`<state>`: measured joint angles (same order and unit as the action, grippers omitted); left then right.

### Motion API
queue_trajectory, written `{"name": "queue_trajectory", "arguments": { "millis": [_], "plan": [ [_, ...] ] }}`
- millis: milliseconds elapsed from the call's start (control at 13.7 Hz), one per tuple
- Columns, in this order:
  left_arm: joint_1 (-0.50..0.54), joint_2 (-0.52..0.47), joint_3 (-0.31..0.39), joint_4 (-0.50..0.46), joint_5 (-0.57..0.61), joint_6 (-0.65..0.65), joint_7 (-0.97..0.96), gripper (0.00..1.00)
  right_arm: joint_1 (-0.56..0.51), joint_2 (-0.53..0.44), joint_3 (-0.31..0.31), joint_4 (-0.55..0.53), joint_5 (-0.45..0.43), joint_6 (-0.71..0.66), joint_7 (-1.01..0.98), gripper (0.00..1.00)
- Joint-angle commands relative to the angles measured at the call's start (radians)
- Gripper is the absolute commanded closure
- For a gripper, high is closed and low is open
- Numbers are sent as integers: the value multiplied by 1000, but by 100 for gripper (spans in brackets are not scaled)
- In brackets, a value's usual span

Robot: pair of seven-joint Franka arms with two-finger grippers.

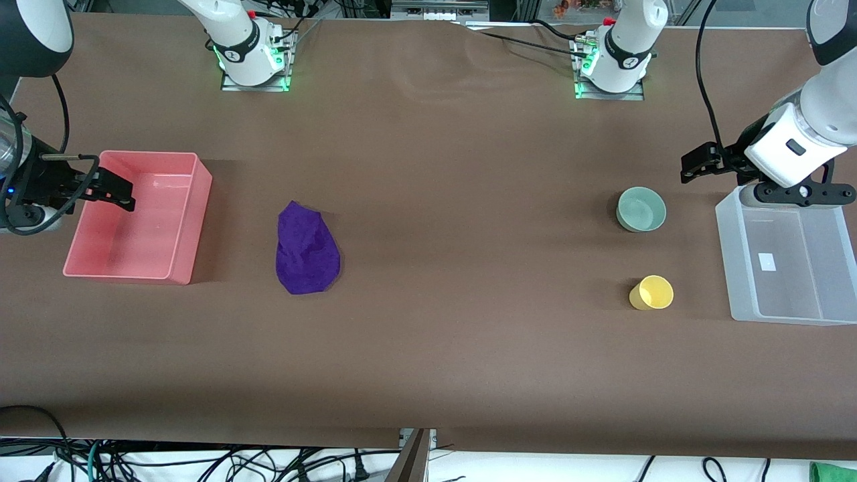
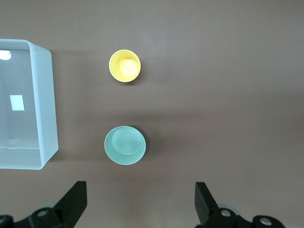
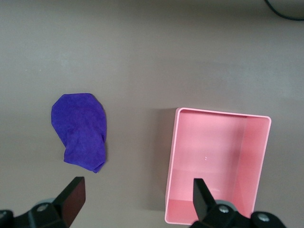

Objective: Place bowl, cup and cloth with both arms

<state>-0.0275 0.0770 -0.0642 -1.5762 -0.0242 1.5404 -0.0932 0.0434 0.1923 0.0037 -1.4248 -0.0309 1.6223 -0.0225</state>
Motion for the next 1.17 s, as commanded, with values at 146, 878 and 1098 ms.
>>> {"name": "queue_trajectory", "arguments": {
  "millis": [146,878,1098],
  "plan": [
    [8,14,1,28,-20,-3,23,0,-5,10,1,23,-12,-6,-14,0],
    [141,14,1,-126,-26,-39,196,0,-19,30,9,-12,-10,-10,-16,0],
    [161,-23,1,-318,-17,169,306,0,-8,22,10,-147,-29,26,-1,0]
  ]
}}
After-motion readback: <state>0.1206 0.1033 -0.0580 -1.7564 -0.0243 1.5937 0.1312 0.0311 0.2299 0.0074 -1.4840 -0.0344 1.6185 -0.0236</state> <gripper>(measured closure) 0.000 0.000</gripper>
